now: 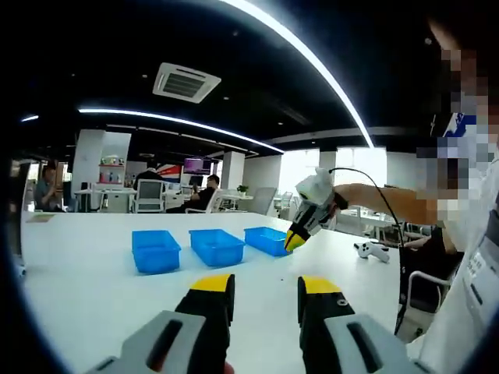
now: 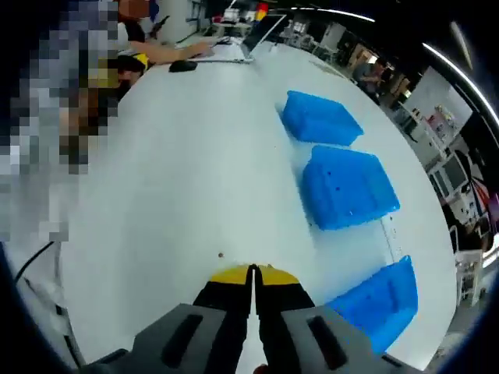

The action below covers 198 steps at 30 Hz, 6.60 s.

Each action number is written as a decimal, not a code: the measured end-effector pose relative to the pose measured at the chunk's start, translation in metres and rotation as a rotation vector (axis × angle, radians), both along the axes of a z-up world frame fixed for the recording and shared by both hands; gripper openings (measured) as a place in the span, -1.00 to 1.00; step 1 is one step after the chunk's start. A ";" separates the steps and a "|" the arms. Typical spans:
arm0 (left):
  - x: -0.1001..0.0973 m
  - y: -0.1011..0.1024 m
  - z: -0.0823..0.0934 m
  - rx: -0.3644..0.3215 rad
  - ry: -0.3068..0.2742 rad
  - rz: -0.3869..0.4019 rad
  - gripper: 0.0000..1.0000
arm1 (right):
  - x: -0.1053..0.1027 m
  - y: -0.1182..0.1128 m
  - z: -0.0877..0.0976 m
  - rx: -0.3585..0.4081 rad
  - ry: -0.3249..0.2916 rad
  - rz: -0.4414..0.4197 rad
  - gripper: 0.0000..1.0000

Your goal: Pick up the resistors one by one and place each resistor into its matching bin, sorting the parts by color and model until every resistor is separated into the correct bin for its type

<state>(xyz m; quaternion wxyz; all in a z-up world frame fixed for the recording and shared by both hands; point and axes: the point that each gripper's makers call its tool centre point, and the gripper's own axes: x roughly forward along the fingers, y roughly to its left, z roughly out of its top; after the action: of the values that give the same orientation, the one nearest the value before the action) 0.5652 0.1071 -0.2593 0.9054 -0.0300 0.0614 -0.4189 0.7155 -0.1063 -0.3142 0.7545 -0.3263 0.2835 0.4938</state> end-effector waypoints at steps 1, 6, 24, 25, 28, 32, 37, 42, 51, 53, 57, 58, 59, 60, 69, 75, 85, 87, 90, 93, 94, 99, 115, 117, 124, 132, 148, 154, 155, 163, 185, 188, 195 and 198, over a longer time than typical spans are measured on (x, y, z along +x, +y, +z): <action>0.000 0.000 0.000 0.000 0.000 -0.001 -0.32 | -0.005 -0.006 0.005 0.049 -0.011 -0.044 -0.91; -0.002 -0.004 0.003 0.000 -0.005 -0.008 -0.32 | -0.043 -0.033 0.033 0.276 -0.131 -0.147 -0.91; 0.000 -0.004 0.000 0.010 -0.003 -0.014 -0.32 | -0.155 -0.078 0.048 0.693 -0.322 -0.396 -0.91; 0.001 -0.004 0.000 0.009 -0.003 -0.013 -0.32 | -0.159 -0.077 0.047 0.693 -0.324 -0.392 -0.91; 0.001 -0.005 -0.001 0.010 -0.003 -0.016 -0.32 | -0.160 -0.078 0.046 0.699 -0.338 -0.407 -0.91; 0.000 -0.006 -0.002 0.014 -0.001 -0.019 -0.31 | -0.157 -0.082 0.047 0.719 -0.338 -0.428 -0.91; -0.001 -0.005 -0.001 0.011 -0.003 -0.015 -0.31 | -0.146 -0.083 0.053 0.748 -0.329 -0.457 -0.91; -0.001 -0.005 -0.002 0.013 -0.002 -0.017 -0.31 | -0.120 -0.079 0.064 0.751 -0.328 -0.478 -0.91; -0.001 -0.005 0.000 0.010 -0.006 -0.011 -0.31 | -0.046 -0.088 0.066 0.739 -0.280 -0.554 -0.91; -0.001 -0.008 -0.001 0.010 -0.005 -0.010 -0.31 | -0.021 -0.095 0.066 0.728 -0.272 -0.562 -0.91; -0.001 -0.013 -0.003 0.010 -0.004 -0.011 -0.31 | 0.028 -0.109 0.062 0.640 -0.299 -0.602 -0.91; -0.002 -0.014 -0.003 0.010 -0.004 -0.011 -0.31 | 0.040 -0.111 0.059 0.618 -0.288 -0.610 -0.91; -0.001 -0.014 -0.003 0.010 -0.004 -0.012 -0.31 | 0.052 -0.112 0.057 0.603 -0.288 -0.611 -0.91; -0.001 -0.015 -0.003 0.010 -0.004 -0.011 -0.31 | 0.064 -0.116 0.055 0.586 -0.292 -0.626 -0.91; -0.001 -0.014 -0.003 0.009 -0.004 -0.006 -0.31 | 0.123 -0.140 0.038 0.507 -0.312 -0.739 -0.90; -0.002 -0.014 -0.003 0.008 -0.003 -0.008 -0.31 | 0.138 -0.139 0.033 0.539 -0.297 -0.832 -0.38; -0.003 -0.013 -0.002 0.008 -0.001 -0.010 -0.31 | 0.128 -0.124 0.057 0.585 -0.351 -0.750 0.16; -0.004 -0.014 -0.002 0.008 -0.003 -0.013 -0.31 | 0.122 -0.120 0.057 0.584 -0.348 -0.737 0.13; -0.005 -0.013 -0.001 0.008 -0.005 -0.011 -0.31 | 0.113 -0.114 0.060 0.599 -0.342 -0.720 0.13; -0.005 -0.012 0.000 0.008 -0.008 -0.009 -0.31 | 0.099 -0.106 0.061 0.607 -0.331 -0.695 0.13; -0.005 -0.012 0.001 0.008 -0.008 -0.009 -0.31 | 0.094 -0.103 0.061 0.606 -0.330 -0.684 0.13; -0.003 -0.012 0.001 0.008 -0.007 -0.011 -0.31 | 0.061 -0.085 0.063 0.612 -0.278 -0.639 0.10; -0.001 -0.014 -0.002 0.013 -0.007 -0.019 -0.31 | -0.028 -0.001 -0.013 0.224 0.096 -0.545 -0.45; -0.001 -0.013 -0.001 0.013 -0.009 -0.016 -0.31 | -0.033 0.009 -0.024 0.178 0.132 -0.530 -0.45; 0.000 -0.008 -0.001 0.010 -0.010 -0.008 -0.32 | -0.033 0.032 -0.061 0.049 0.176 -0.484 -0.52; 0.002 -0.001 0.000 0.005 -0.011 0.010 -0.32 | -0.022 0.025 -0.080 -0.011 0.187 -0.497 -0.54; 0.002 -0.002 0.006 -0.004 -0.025 0.024 -0.36 | -0.009 0.019 -0.078 -0.055 0.117 -0.487 -0.93; 0.001 -0.003 0.002 0.003 -0.015 0.017 -0.36 | -0.005 0.020 -0.064 0.043 0.096 -0.471 -0.94; 0.001 -0.003 0.002 0.004 -0.016 0.017 -0.36 | -0.006 0.021 -0.057 0.077 0.089 -0.474 -0.94; 0.002 -0.003 0.001 0.003 -0.012 0.015 -0.36 | -0.014 0.005 -0.016 0.192 0.084 -0.503 -0.94; 0.002 -0.007 -0.001 0.007 -0.009 0.011 -0.36 | -0.028 -0.119 0.068 0.669 -0.166 -0.800 -0.93; 0.002 -0.008 -0.002 0.007 -0.008 0.009 -0.36 | -0.026 -0.121 0.056 0.623 -0.140 -0.795 -0.93; 0.003 -0.012 -0.007 0.012 0.001 0.004 -0.36 | -0.043 -0.104 -0.005 0.238 0.050 -0.645 -0.71; 0.002 -0.015 -0.009 0.017 0.003 -0.005 -0.35 | -0.041 -0.099 -0.016 0.173 0.127 -0.616 -0.67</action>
<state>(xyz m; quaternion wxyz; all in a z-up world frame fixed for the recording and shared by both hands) 0.5667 0.0921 -0.2681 0.9045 -0.0226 0.0665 -0.4206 0.6742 -0.2057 -0.3307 0.8742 -0.1285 0.3724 0.2840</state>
